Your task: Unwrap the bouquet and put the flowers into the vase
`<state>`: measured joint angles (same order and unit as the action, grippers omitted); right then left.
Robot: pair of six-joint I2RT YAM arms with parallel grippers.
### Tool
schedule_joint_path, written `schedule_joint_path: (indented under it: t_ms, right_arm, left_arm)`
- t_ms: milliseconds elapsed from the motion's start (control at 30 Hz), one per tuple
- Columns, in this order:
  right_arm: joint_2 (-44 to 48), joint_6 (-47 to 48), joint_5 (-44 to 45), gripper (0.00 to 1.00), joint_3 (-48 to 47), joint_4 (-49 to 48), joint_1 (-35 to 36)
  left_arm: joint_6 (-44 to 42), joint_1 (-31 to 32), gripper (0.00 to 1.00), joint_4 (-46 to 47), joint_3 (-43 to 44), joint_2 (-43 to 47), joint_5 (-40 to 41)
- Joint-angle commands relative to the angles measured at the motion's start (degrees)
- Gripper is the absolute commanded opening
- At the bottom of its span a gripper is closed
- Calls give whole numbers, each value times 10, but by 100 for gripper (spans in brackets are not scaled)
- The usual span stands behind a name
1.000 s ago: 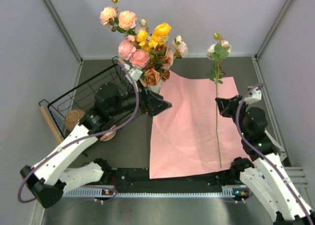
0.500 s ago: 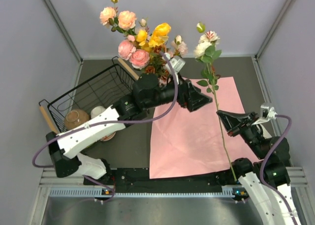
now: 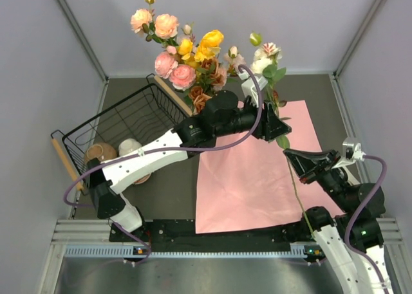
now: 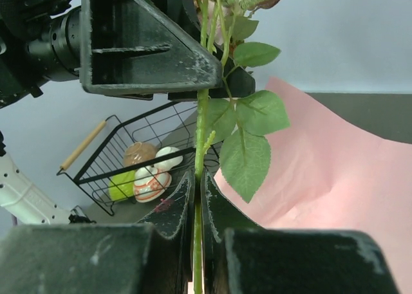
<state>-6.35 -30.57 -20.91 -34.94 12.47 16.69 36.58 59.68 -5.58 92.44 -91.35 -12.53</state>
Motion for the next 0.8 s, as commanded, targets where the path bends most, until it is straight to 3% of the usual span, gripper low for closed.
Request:
schedule_joint_path:
  t_ms: [0, 133, 167, 200, 267, 300, 400, 567, 700, 767]
  right_arm:
    - [-1, 18, -19, 0, -21, -20, -3]
    - [-6, 24, -34, 0, -23, -10, -3]
    - [-6, 24, -34, 0, -24, -5, -3]
    - [-3, 27, -30, 8, -26, -1, -2]
    - [-1, 27, -16, 29, -29, 11, -3]
    - [1, 29, 4, 55, -29, 16, -2]
    - [15, 29, 86, 85, -31, 42, -3]
    - [6, 38, 178, 93, -31, 75, -2]
    - [-17, 32, 179, 93, -26, 77, -3]
    - [-30, 24, 181, 93, -22, 75, -2]
  left_arm:
    - [-4, 6, 47, 36, 5, 6, 4]
    - [-62, 6, 24, 51, 2, 36, 29]
    - [-75, 6, 7, 51, 2, 42, 39]
    - [-86, 6, 1, 51, -1, 51, 44]
    - [-118, 6, 0, 51, -10, 79, 52]
    - [-130, 6, 0, 51, -16, 89, 51]
    - [-196, 6, 0, 22, -17, 135, 50]
    - [-286, 6, 0, -86, -13, 237, 118]
    - [-361, 5, 0, -226, 9, 315, 245]
    - [-385, 6, 0, -238, 6, 342, 342]
